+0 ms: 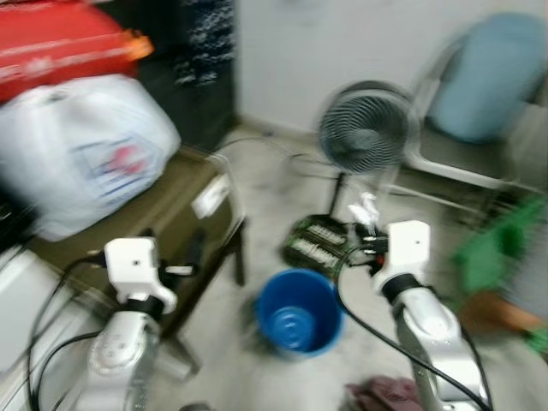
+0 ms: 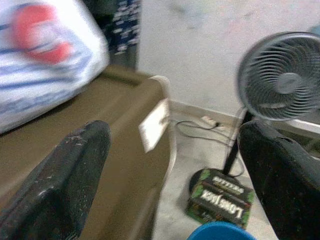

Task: Clean up the room

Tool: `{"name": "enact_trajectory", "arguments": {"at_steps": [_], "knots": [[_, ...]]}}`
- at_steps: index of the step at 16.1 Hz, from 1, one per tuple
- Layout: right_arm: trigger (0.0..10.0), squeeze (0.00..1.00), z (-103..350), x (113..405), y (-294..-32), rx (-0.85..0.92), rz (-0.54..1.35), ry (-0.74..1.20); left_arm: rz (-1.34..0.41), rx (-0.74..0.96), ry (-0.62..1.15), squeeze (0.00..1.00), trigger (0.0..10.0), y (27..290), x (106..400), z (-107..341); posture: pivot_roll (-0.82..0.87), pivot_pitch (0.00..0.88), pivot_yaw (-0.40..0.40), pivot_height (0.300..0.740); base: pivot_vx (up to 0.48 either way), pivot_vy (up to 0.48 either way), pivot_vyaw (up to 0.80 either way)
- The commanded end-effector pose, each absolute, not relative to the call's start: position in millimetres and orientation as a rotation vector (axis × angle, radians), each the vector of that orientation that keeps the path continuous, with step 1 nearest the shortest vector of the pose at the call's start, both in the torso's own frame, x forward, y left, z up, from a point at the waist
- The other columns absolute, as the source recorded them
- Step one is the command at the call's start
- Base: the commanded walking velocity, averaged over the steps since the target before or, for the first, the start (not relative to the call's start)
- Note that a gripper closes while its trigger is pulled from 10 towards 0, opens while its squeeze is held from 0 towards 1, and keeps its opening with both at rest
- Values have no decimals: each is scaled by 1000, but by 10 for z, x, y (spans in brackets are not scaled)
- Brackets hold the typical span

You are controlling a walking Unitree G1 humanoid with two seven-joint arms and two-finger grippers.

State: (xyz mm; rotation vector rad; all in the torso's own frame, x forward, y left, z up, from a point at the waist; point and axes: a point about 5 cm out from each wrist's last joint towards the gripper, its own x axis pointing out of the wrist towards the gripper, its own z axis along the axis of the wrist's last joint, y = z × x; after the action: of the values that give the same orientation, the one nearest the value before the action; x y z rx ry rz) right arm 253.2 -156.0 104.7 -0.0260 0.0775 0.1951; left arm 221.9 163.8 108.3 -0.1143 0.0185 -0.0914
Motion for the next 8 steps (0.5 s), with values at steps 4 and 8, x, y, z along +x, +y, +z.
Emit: {"name": "enact_trajectory", "arguments": {"at_steps": [4,8], "knots": [[10000,0,1020,2519,-1643,-34,166,92,-122,-129,17,0,10000,1557,2224,1091,18,28,-30,740,321,0,0],[10000,0,1022,2524,-1639,-30,172,87,-119,-129,15,0,10000,1555,2222,1089,22,26,-31,740,313,0,0]]}}
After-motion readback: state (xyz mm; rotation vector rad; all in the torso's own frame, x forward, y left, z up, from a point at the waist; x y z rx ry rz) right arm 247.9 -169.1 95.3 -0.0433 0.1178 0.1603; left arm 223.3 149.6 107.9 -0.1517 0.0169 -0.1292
